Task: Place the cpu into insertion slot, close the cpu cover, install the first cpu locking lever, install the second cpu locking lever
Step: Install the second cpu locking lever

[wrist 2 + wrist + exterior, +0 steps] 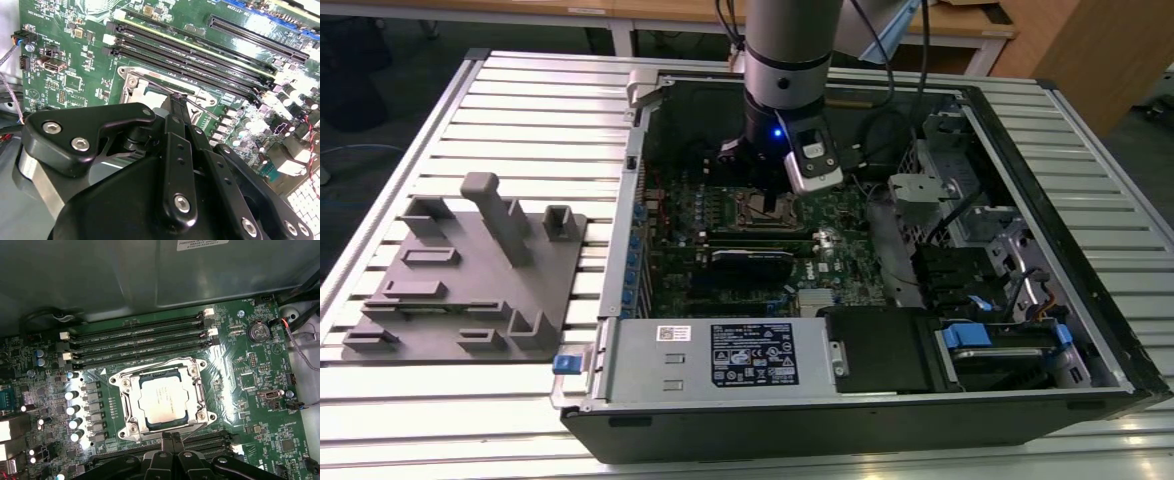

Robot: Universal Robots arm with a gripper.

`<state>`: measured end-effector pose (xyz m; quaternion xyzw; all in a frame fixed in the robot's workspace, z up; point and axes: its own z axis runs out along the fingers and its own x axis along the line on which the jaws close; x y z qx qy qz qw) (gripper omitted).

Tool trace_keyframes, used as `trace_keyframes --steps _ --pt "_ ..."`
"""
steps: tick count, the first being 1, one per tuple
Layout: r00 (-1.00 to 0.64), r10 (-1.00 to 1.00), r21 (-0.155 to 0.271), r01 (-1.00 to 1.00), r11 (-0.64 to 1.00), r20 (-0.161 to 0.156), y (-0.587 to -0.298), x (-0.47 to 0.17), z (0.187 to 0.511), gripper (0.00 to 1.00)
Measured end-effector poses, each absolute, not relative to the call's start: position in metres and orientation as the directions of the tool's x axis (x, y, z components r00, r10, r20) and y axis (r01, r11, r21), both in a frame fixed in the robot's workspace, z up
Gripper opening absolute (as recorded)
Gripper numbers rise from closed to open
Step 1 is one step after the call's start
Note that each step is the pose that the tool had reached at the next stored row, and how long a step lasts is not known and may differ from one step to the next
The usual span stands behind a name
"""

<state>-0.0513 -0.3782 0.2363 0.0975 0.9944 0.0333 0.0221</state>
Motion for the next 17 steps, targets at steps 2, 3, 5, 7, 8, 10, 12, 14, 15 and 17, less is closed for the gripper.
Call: trace_keyframes --steps 2,3,5,7,8,10,12,14,15,17 --pt "-0.98 0.195 0.07 0.192 0.979 -0.036 -0.3784 -0.0513 0.2362 0.11" --pt "-0.98 0.195 0.07 0.193 0.979 -0.036 -0.3784 -0.0513 0.2363 0.11" --pt "-0.98 0.195 0.07 0.193 0.979 -0.036 -0.3784 -0.0513 0.2363 0.11" --pt "-0.98 0.195 0.07 0.193 0.979 -0.036 -0.3785 -0.0513 0.2363 0.11" --pt "-0.98 0.195 0.07 0.193 0.979 -0.036 -0.3785 -0.0513 0.2363 0.11" --pt "-0.98 0.195 0.07 0.193 0.979 -0.036 -0.3785 -0.0513 0.2363 0.11" --pt "-0.98 0.195 0.07 0.193 0.979 -0.036 -0.3785 -0.0513 0.2363 0.11" --pt "-0.98 0.195 0.069 0.193 0.979 -0.03 -0.3785 -0.0511 0.2362 0.11" --pt "-0.98 0.195 0.068 0.193 0.979 -0.024 -0.3786 -0.0512 0.2362 0.11" --pt "-0.981 0.195 0.067 0.194 0.979 -0.02 -0.3786 -0.0513 0.2362 0.11"
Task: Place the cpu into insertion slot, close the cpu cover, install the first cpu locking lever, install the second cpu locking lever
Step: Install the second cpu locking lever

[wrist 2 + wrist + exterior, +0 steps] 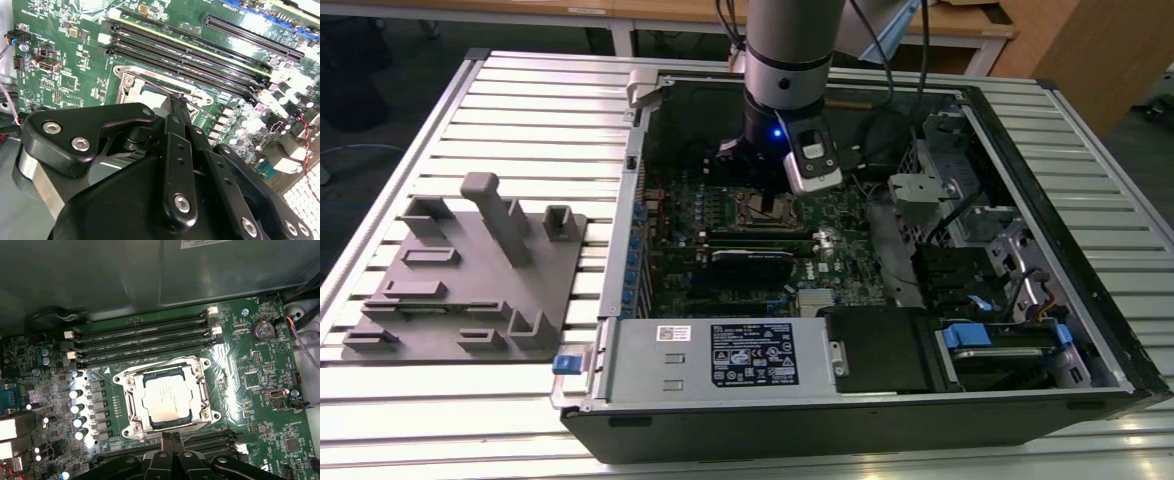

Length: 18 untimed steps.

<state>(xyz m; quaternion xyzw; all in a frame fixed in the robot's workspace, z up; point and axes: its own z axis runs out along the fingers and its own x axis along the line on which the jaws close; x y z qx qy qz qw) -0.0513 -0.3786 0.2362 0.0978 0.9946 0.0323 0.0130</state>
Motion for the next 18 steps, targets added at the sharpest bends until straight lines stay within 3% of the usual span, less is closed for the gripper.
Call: trace_keyframes --steps 18 --pt "-0.981 0.195 0.065 0.194 0.979 -0.01 -0.3799 -0.0512 0.2361 0.11"
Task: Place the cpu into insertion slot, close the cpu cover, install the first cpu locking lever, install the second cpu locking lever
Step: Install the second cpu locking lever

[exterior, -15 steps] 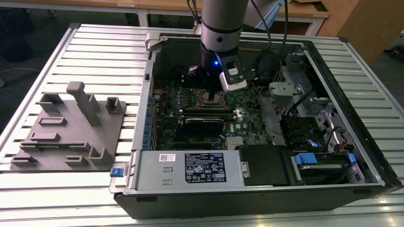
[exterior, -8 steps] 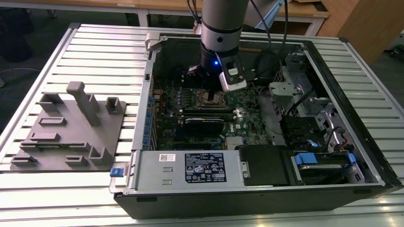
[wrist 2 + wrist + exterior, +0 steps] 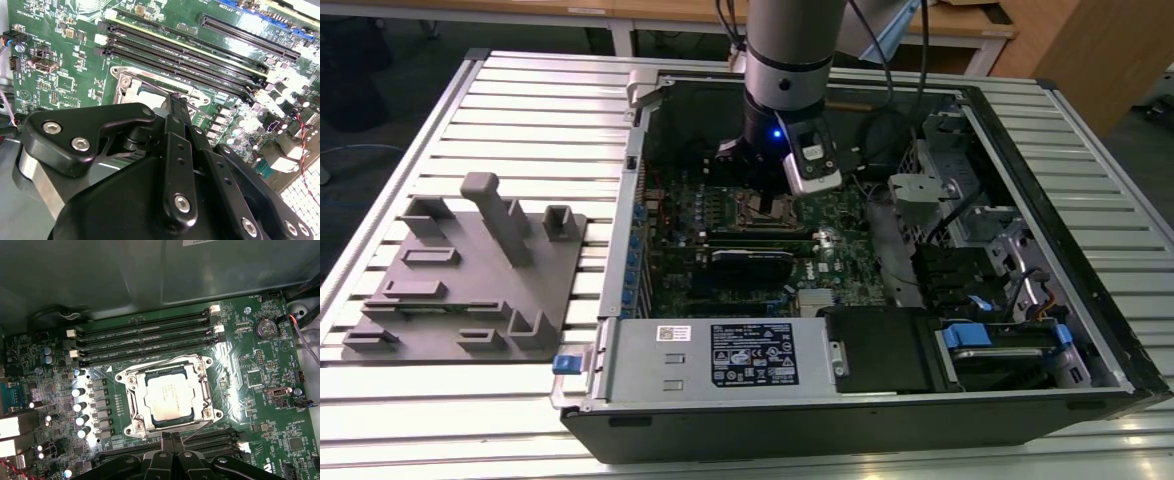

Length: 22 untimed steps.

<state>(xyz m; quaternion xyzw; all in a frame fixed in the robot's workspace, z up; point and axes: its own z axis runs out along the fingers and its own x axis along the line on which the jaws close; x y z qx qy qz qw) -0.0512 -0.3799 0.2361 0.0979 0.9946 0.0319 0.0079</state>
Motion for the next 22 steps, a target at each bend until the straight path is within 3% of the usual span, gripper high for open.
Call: trace_keyframes --steps 22 --pt "-0.981 0.195 0.065 0.194 0.979 -0.01 -0.3814 -0.0517 0.2344 0.11"
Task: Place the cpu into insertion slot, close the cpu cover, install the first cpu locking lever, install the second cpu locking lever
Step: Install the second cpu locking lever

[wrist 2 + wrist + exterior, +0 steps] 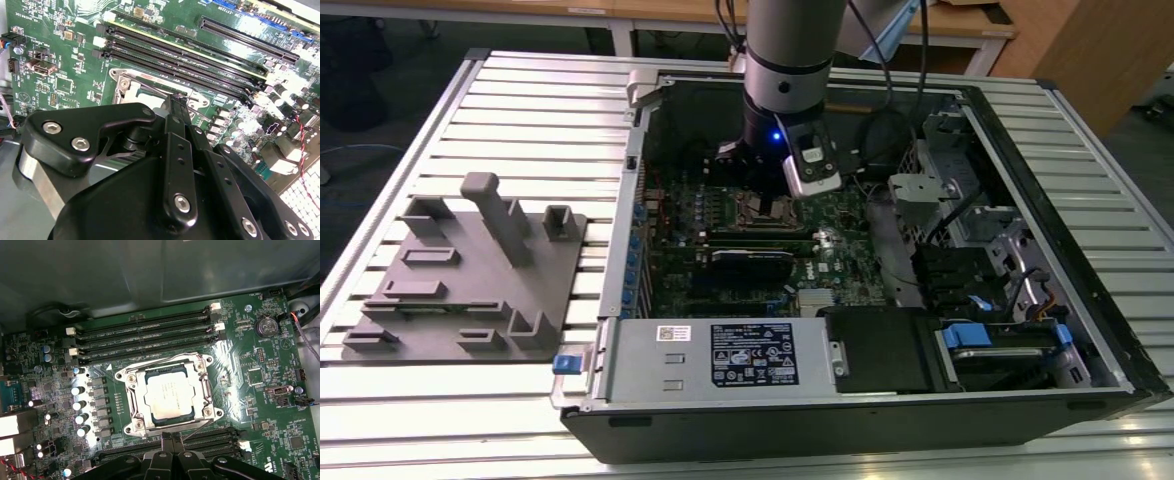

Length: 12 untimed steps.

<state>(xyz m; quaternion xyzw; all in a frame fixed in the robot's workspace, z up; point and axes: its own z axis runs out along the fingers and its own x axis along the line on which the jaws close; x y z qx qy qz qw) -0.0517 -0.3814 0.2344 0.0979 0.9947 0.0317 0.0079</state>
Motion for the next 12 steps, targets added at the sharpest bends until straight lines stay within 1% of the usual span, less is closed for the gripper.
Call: trace_keyframes --steps 12 --pt "-0.981 0.195 0.065 0.194 0.979 -0.012 -0.3837 -0.0587 0.2341 0.11"
